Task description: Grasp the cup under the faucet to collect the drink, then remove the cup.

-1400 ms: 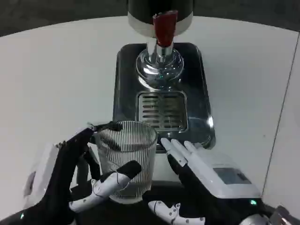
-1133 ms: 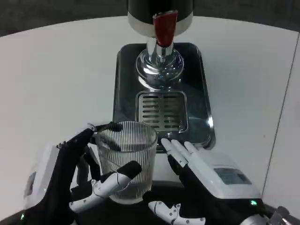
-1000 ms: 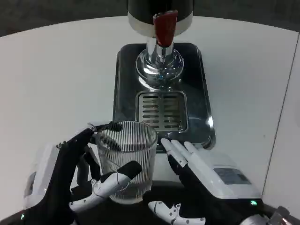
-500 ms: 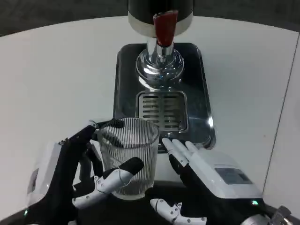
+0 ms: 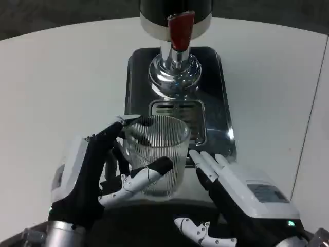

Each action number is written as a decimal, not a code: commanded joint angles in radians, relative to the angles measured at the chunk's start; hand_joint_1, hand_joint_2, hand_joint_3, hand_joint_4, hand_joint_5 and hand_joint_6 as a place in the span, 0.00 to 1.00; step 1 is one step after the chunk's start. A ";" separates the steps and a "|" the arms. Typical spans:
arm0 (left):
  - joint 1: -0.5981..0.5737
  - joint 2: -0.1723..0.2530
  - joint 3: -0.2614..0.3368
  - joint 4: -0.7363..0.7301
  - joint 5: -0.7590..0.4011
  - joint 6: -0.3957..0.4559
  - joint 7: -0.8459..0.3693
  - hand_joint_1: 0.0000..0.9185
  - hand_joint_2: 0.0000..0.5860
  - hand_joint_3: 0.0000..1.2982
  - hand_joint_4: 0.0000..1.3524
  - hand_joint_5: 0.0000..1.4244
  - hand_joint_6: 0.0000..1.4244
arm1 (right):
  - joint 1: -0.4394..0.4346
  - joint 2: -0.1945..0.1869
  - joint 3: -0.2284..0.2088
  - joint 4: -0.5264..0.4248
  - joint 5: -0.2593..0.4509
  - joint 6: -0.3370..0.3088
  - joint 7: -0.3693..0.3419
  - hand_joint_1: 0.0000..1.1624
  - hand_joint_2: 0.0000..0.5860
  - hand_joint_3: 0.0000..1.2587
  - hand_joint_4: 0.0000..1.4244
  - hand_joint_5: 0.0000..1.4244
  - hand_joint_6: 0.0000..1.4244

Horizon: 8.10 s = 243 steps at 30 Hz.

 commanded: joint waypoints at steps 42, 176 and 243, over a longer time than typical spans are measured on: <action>-0.683 0.084 -0.223 0.922 0.235 -0.117 0.532 0.40 0.83 0.62 0.71 0.79 0.92 | 0.147 0.008 -0.082 -0.108 0.012 -0.014 0.021 0.27 0.63 0.00 0.00 0.00 0.00; -0.701 0.136 -0.226 1.100 -0.042 -0.242 0.114 0.00 0.00 0.12 0.07 0.25 0.32 | 0.203 0.050 -0.108 -0.100 0.094 -0.039 -0.067 0.29 0.67 0.00 0.00 0.00 0.00; -0.921 0.320 0.228 0.572 -0.965 0.559 -1.285 0.00 0.06 0.01 0.00 0.00 0.01 | 0.165 0.049 -0.086 -0.054 0.064 -0.031 -0.061 0.29 0.67 0.00 0.00 0.00 0.00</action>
